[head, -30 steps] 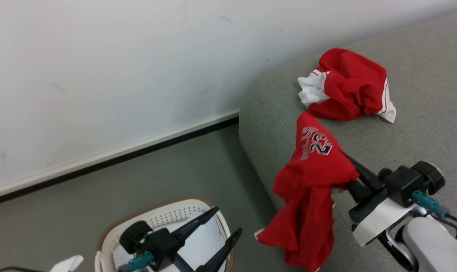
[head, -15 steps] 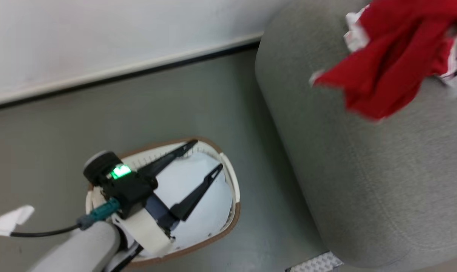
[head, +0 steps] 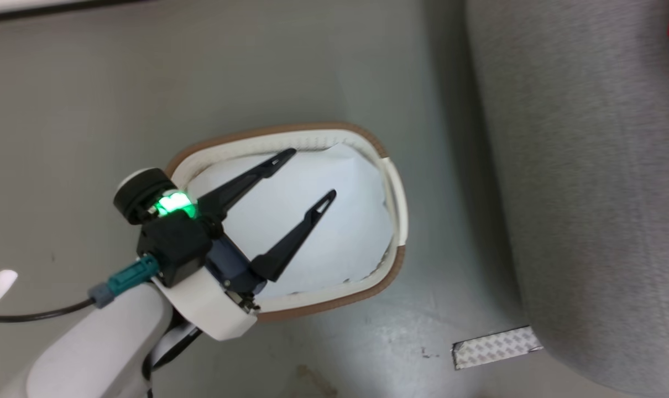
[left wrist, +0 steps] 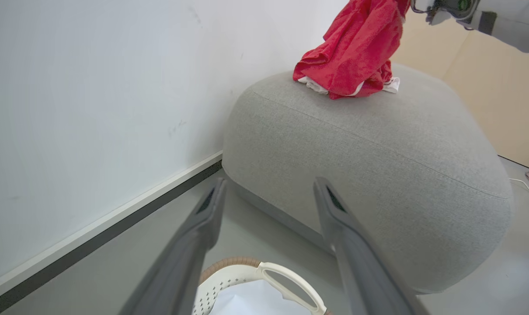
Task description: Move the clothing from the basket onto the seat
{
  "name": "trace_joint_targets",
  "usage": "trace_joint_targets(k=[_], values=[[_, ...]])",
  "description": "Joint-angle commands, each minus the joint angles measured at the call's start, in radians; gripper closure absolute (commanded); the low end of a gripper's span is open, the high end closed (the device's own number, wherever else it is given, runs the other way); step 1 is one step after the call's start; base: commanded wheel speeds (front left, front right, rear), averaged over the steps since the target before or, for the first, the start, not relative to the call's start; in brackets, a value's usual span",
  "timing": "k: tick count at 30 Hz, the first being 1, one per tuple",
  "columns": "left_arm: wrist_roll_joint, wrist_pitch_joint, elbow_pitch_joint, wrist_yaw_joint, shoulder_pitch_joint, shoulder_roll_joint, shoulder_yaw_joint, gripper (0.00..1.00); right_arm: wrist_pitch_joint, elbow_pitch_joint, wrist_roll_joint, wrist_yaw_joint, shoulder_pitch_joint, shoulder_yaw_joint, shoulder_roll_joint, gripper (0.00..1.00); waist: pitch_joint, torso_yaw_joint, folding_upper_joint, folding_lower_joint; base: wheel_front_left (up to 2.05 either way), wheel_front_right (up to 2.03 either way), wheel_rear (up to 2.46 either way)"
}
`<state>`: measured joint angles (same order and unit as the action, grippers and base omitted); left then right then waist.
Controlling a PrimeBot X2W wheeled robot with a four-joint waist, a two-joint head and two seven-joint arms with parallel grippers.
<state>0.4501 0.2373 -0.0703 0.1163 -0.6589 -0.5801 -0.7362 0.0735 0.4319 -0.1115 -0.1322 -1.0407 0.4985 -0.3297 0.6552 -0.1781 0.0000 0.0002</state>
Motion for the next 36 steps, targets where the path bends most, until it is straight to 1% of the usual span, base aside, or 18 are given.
trace_joint_targets(k=[1,5,6,7,8,9,11,16,21,24,28,33,36], values=[[0.005,0.005,0.002,-0.003,-0.010,0.000,0.005,0.00,-0.003,0.010,-0.022,0.003,0.023,0.024,0.017,1.00,0.042,0.040,0.0000,-0.0002,0.00,0.00,0.00],[0.029,0.013,0.018,-0.017,0.016,0.003,0.027,0.00,-0.049,0.051,-0.103,0.003,0.070,0.137,0.117,1.00,0.056,0.061,0.0000,-0.0002,0.00,0.00,0.00],[0.038,0.016,0.019,-0.021,0.025,0.004,0.035,0.00,-0.068,0.060,-0.121,0.003,0.076,0.162,0.135,0.94,0.055,0.064,0.0000,-0.0002,0.00,0.00,0.00],[0.042,0.018,0.020,-0.024,0.033,0.003,0.041,0.00,-0.088,0.067,-0.135,0.003,0.080,0.179,0.153,0.67,0.051,0.065,0.0000,-0.0002,0.00,0.00,0.00],[0.042,0.019,0.023,-0.027,0.044,-0.001,0.046,0.00,-0.109,0.076,-0.145,0.003,0.085,0.192,0.169,0.52,0.043,0.064,0.0000,-0.0002,0.00,0.00,0.00],[0.045,0.021,0.024,-0.029,0.053,-0.005,0.051,0.00,-0.125,0.085,-0.158,0.003,0.091,0.202,0.180,0.00,0.035,0.062,0.0000,-0.0002,0.00,0.00,0.00],[0.049,0.023,0.031,-0.033,0.072,-0.012,0.062,0.00,-0.146,0.117,-0.176,0.003,0.105,0.206,0.201,0.00,0.011,0.054,0.0000,-0.0002,0.00,0.00,0.00],[0.056,0.025,0.037,-0.047,0.113,-0.014,0.084,0.00,-0.195,0.171,-0.207,0.003,0.146,0.186,0.200,0.00,-0.064,0.026,0.0000,-0.0002,0.00,0.00,0.00],[0.068,0.027,0.057,-0.067,0.167,0.008,0.103,0.00,-0.249,0.215,-0.223,0.003,0.223,0.107,0.204,0.00,-0.170,-0.005,0.0000,-0.0002,0.00,0.00,0.00],[0.082,0.027,0.072,-0.084,0.219,0.023,0.129,0.00,-0.285,0.229,-0.205,0.003,0.273,0.041,0.206,0.00,-0.243,-0.020,0.0000,-0.0002,0.00,0.00,0.00],[0.088,0.028,0.093,-0.107,0.313,0.046,0.185,0.00,-0.318,0.217,-0.144,0.003,0.345,-0.064,0.217,0.00,-0.339,-0.024,0.0000,-0.0002,0.00,0.00,0.00],[0.074,0.027,0.124,-0.143,0.437,0.086,0.288,0.00,-0.332,0.175,-0.035,0.003,0.457,-0.230,0.229,0.00,-0.446,-0.004,0.0000,-0.0002,0.00,0.00,0.00],[0.063,0.027,0.148,-0.153,0.502,0.119,0.359,0.00,-0.337,0.145,0.021,0.003,0.533,-0.319,0.230,0.00,-0.492,0.021,0.0000,-0.0002,0.00,0.00,0.00]])
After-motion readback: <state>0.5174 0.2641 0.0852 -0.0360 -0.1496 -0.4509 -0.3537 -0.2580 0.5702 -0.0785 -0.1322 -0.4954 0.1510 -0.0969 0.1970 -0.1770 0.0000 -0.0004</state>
